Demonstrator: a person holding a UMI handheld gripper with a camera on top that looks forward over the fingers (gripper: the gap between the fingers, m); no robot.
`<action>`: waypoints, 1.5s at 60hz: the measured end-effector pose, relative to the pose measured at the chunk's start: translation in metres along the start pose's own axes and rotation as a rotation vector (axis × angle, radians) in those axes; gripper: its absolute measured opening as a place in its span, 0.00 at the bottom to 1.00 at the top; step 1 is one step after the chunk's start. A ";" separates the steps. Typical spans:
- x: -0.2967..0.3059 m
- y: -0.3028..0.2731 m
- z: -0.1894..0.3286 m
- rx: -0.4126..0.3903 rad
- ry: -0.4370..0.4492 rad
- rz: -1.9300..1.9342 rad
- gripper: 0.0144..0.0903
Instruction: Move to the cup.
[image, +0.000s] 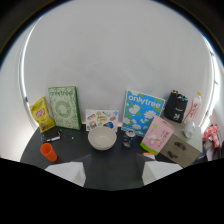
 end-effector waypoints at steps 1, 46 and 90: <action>0.000 0.000 0.000 0.001 -0.001 0.000 0.95; 0.244 0.047 -0.018 0.003 0.247 0.078 0.95; 0.398 0.007 0.115 -0.010 0.073 0.024 0.94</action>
